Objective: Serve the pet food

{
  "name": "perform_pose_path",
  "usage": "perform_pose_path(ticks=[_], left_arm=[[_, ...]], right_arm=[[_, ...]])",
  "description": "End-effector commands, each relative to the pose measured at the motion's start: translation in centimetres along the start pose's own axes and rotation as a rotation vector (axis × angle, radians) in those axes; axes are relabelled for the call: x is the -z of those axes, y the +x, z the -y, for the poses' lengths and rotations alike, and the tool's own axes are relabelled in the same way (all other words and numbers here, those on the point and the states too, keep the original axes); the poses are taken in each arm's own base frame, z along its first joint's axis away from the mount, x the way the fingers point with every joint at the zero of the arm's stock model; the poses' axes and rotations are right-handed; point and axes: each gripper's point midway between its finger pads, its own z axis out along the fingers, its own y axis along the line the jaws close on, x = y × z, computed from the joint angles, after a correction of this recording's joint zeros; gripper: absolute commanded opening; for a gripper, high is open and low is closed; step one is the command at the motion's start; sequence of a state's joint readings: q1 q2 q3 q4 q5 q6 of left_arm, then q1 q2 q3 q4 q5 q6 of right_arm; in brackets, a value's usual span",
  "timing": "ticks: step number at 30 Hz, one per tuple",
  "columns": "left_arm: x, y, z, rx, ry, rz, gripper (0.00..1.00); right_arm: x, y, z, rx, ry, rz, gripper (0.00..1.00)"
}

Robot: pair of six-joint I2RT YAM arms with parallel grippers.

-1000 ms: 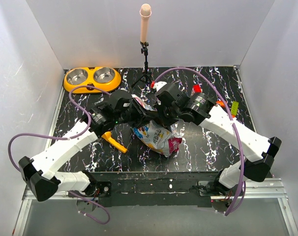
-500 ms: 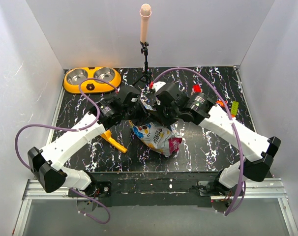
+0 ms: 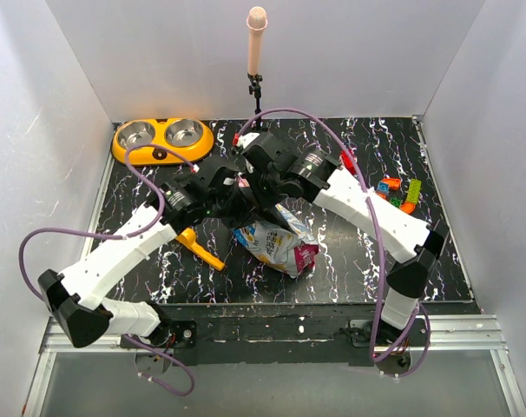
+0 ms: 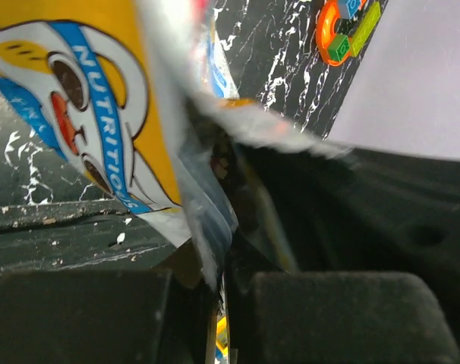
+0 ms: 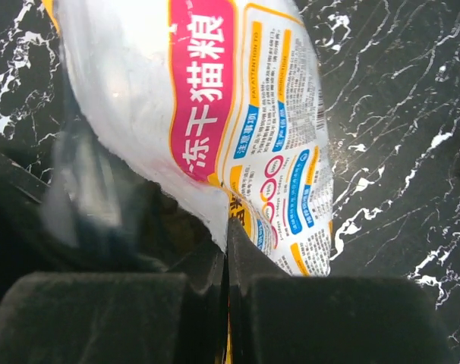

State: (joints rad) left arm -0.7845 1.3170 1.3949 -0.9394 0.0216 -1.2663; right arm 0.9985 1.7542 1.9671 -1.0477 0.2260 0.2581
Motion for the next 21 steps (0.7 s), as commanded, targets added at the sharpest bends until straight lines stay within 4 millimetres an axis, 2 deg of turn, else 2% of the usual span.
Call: perform_pose_path(ticks=[1, 5, 8, 11, 17, 21], left_arm=[[3.9, -1.1, -1.6, 0.082, 0.015, 0.099, 0.0], [4.3, -1.2, -2.6, 0.12, 0.008, 0.123, 0.0], [4.3, -0.8, -3.1, 0.116, -0.001, 0.109, 0.0], [4.1, -0.2, -2.7, 0.108, 0.042, 0.074, 0.0], [4.8, 0.1, 2.0, 0.077, 0.276, 0.035, 0.0], [3.4, -0.1, 4.7, -0.024, 0.293, -0.017, 0.08]], right_arm=[[2.6, -2.9, 2.0, -0.051, 0.05, 0.153, 0.01], [4.9, -2.9, 4.3, -0.124, 0.1, 0.213, 0.01], [6.9, -3.1, 6.9, -0.209, 0.133, 0.243, 0.01], [8.8, -3.5, 8.9, -0.248, 0.159, 0.279, 0.01], [10.8, -3.2, 10.0, -0.251, 0.181, 0.299, 0.01], [11.6, -3.0, 10.7, -0.249, 0.2, 0.303, 0.01]])
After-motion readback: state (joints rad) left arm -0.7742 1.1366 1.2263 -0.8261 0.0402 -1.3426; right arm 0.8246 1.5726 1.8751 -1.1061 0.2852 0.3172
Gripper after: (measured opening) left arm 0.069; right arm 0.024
